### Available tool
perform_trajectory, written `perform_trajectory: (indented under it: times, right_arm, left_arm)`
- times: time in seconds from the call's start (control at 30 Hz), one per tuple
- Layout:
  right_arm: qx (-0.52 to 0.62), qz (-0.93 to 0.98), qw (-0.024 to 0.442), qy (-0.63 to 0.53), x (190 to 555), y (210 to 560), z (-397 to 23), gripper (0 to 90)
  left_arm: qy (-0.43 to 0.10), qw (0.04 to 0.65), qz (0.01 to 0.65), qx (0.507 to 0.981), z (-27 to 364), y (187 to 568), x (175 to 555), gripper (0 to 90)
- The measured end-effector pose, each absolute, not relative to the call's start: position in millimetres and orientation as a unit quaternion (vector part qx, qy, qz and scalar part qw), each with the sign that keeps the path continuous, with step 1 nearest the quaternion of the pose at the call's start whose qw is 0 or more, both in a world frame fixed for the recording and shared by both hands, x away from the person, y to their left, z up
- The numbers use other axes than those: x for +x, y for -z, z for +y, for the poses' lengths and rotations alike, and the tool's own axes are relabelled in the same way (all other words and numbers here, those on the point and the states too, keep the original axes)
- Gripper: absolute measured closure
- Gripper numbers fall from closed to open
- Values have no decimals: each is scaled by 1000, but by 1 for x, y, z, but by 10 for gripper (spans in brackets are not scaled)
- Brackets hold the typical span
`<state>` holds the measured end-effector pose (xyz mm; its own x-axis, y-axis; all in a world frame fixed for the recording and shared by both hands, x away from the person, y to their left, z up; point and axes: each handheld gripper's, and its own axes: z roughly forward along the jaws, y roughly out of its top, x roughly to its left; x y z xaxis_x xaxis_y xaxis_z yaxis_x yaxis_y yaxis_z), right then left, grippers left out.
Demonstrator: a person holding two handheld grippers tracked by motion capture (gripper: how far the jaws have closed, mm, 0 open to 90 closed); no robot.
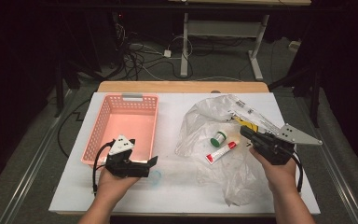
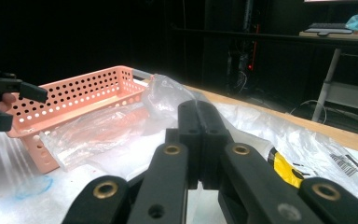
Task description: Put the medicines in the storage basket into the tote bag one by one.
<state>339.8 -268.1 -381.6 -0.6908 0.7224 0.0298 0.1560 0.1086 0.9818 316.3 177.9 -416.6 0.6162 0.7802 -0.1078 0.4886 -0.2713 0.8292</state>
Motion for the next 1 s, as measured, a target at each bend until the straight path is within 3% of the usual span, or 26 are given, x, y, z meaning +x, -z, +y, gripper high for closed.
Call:
perform_trajectory:
  times: [0.47,0.83,1.0]
  right_arm:
    - [311,706,239,-589,340,382,-267,900]
    - [310,707,240,-588,340,382,-266,900]
    - [310,706,240,-590,339,381,-267,900]
  left_arm:
    - [-173,415,479,754,224,421,328,0]
    - [-149,385,501,761,230,420,338,0]
    - [-122,313,518,787,228,415,352,0]
